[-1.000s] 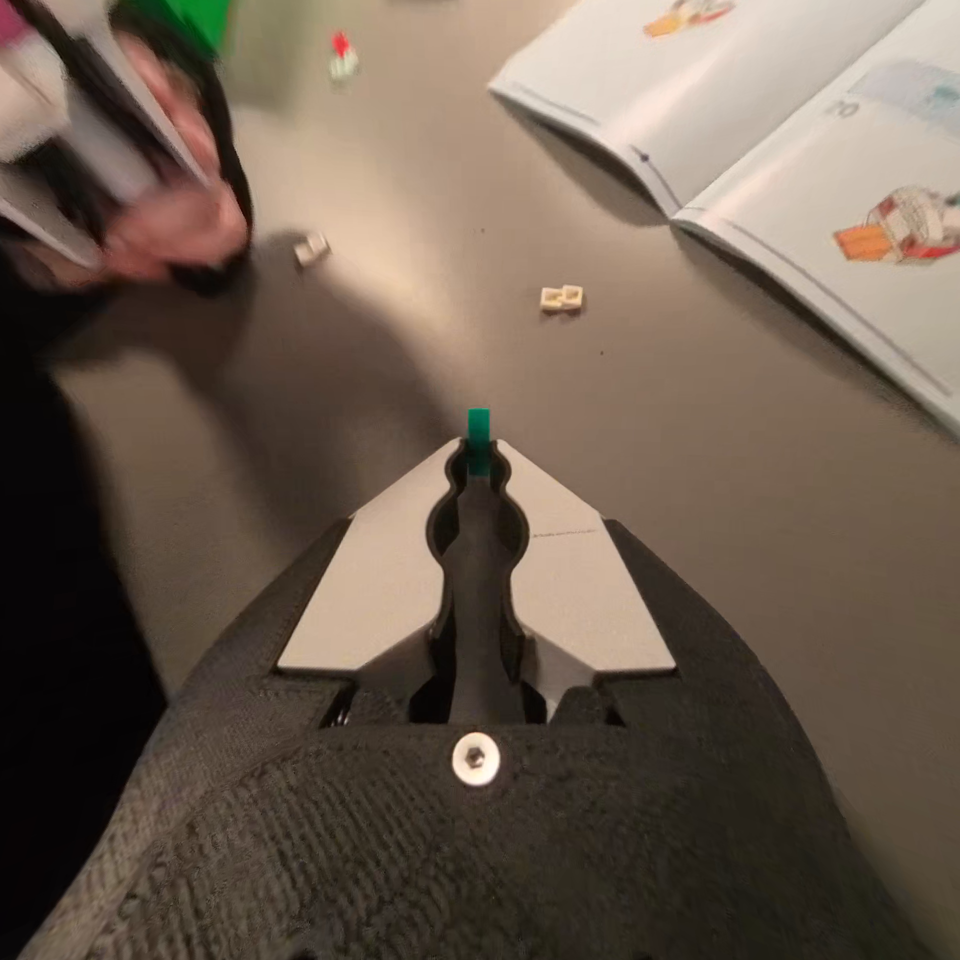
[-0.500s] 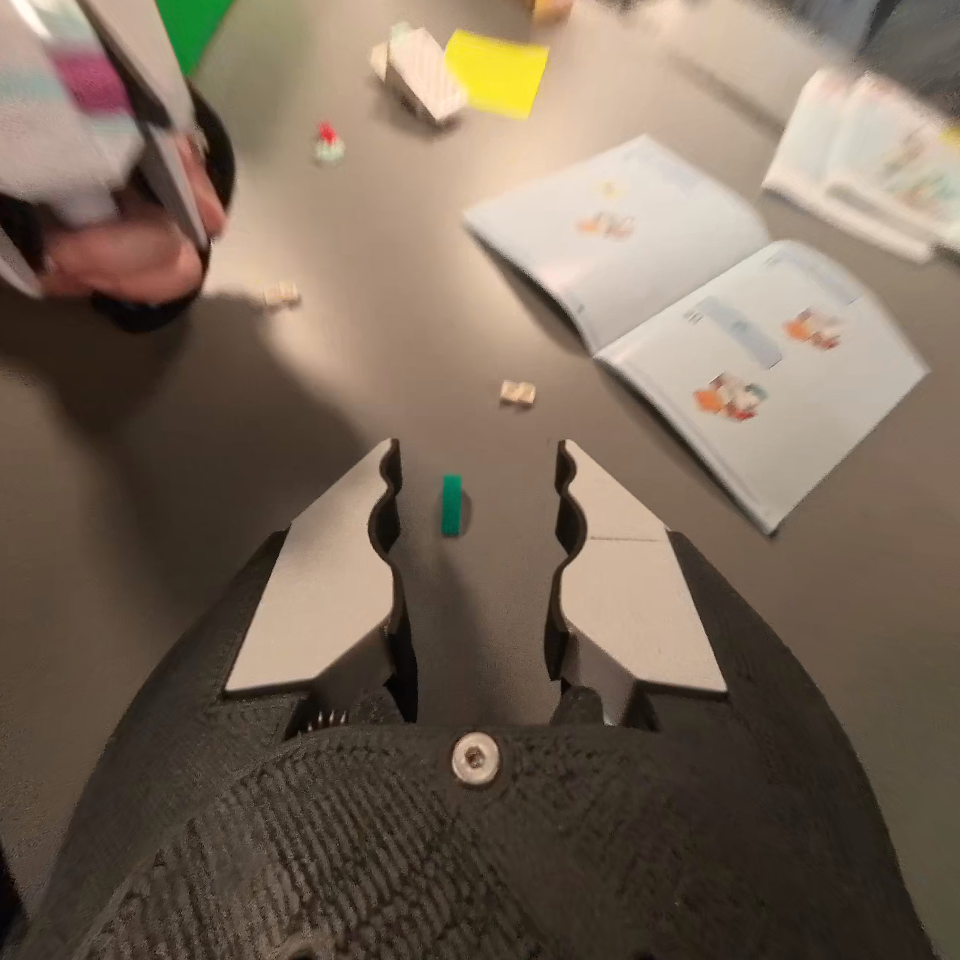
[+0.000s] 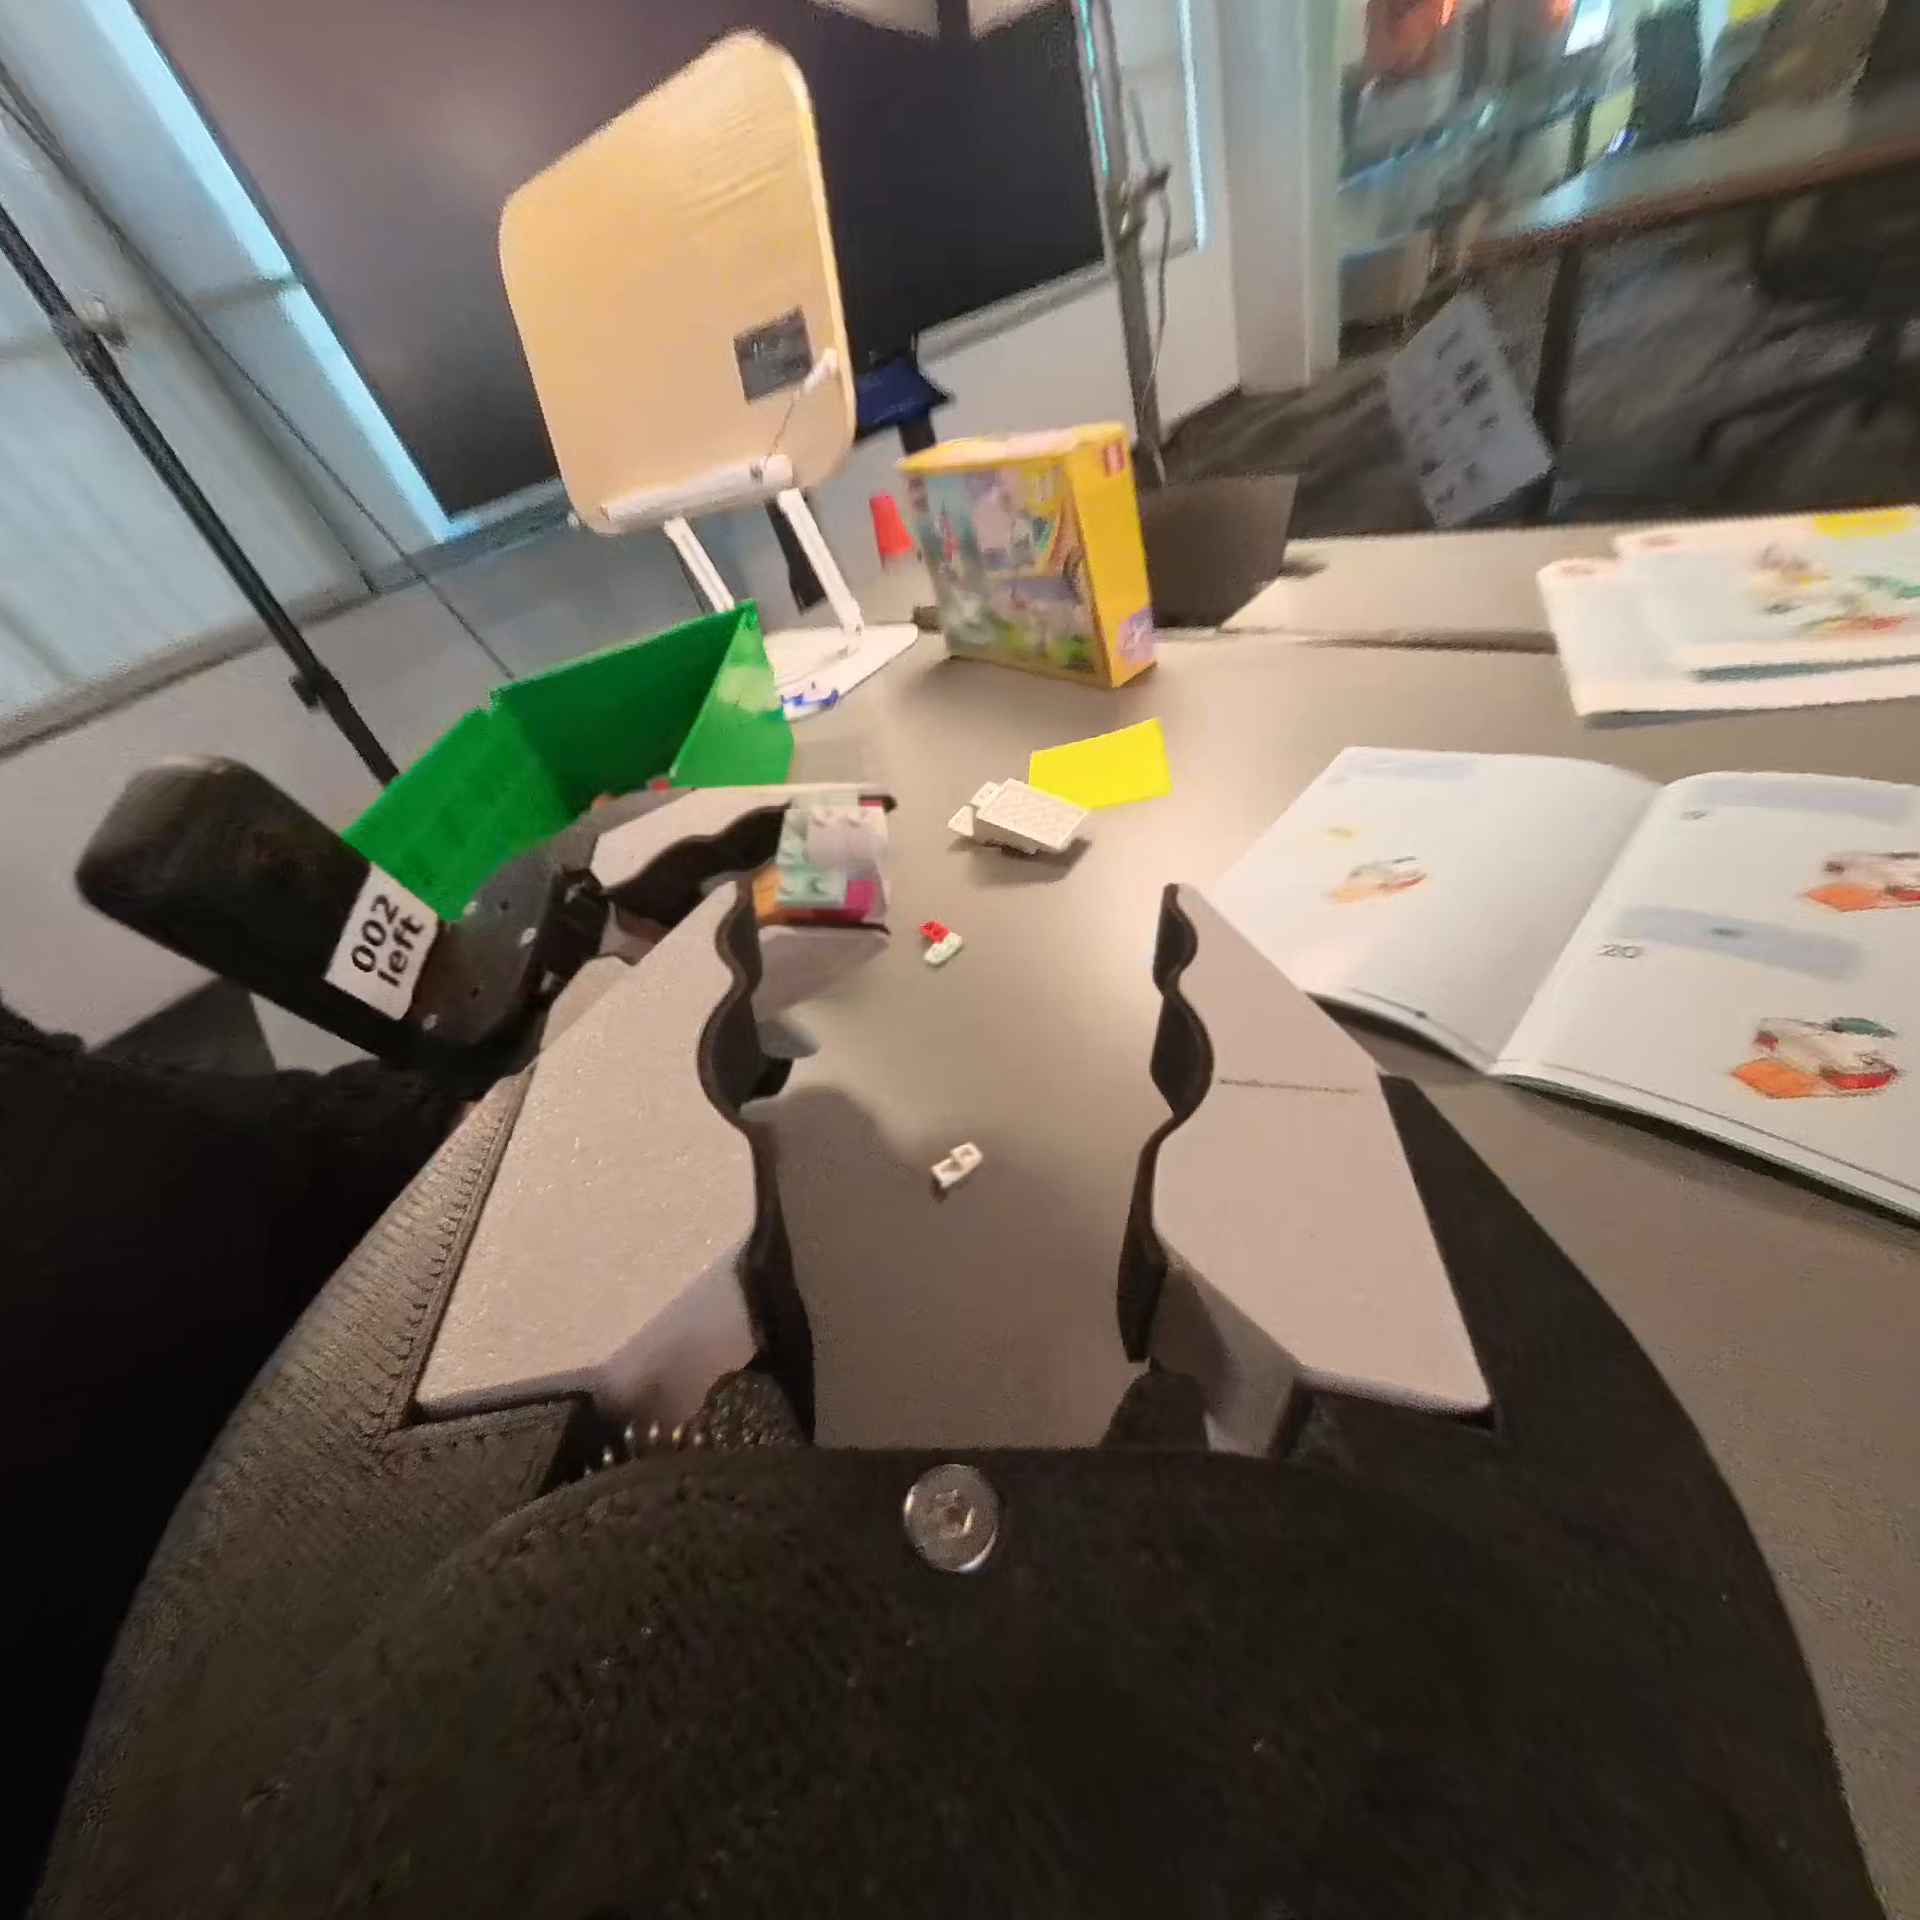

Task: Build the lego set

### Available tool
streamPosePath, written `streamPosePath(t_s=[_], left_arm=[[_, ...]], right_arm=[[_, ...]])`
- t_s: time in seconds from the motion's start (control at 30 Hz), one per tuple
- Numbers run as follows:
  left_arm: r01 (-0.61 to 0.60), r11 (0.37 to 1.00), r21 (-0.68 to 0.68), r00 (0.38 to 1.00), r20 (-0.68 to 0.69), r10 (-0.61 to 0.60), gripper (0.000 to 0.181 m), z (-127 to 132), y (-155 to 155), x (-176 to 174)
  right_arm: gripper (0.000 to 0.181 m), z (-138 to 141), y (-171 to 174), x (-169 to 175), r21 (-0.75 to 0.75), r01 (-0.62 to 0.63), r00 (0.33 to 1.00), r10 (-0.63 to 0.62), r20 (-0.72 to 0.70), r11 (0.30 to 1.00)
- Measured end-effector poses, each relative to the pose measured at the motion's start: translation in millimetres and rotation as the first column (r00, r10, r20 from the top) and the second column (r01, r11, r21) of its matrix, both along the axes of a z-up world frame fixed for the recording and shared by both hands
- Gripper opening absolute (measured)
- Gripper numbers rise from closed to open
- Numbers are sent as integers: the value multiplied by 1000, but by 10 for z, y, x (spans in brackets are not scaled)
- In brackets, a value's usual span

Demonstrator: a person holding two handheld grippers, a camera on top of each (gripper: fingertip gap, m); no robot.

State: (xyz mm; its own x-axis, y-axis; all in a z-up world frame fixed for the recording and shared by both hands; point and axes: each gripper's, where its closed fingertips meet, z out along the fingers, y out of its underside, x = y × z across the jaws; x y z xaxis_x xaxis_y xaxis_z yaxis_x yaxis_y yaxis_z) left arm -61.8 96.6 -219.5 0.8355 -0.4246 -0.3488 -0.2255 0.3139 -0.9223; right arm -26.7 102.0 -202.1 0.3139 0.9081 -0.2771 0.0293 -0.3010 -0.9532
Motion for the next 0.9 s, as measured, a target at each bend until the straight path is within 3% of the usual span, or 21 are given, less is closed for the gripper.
streamPosePath(t_s=[0.13, 0.27, 0.33, 0.5, 0.57, 0.7, 0.8, 0.9], left_arm=[[-17, 998, 65, 996, -90, 23, 36, -5, -92, 31], [-5, 998, 65, 996, -93, 10, 36, -13, -94, 61], [10, 998, 69, 996, -92, -4, 36, -3, -115, 79], [37, 997, 71, 991, -129, -28, 36, -28, -148, 152], [43, 996, 80, 990, -137, -32, 36, -24, -164, 164], [75, 997, 35, 992, -100, -72, 40, -53, -160, 192], [74, 997, -14, 996, -39, -75, 46, -65, -124, 159], [66, 992, -103, 998, 8, -66, 57, -134, -33, 100]], right_arm=[[76, -112, -267, -279, -37, -93, 989, 96, 108, 995], [62, -223, -360, -417, -56, -124, 980, 131, 151, 991], [40, -212, -390, -438, -33, -141, 979, 144, 146, 989], [40, -193, -363, -441, -11, -135, 981, 135, 140, 991], [27, -207, -322, -426, 6, -124, 980, 121, 160, 992], [26, -234, -296, -407, 13, -134, 972, 128, 197, 991], [25, -274, -81, -275, 76, -43, 963, 22, 267, 996], [25, -514, 265, 33, 157, 93, 885, -154, 439, 983]])
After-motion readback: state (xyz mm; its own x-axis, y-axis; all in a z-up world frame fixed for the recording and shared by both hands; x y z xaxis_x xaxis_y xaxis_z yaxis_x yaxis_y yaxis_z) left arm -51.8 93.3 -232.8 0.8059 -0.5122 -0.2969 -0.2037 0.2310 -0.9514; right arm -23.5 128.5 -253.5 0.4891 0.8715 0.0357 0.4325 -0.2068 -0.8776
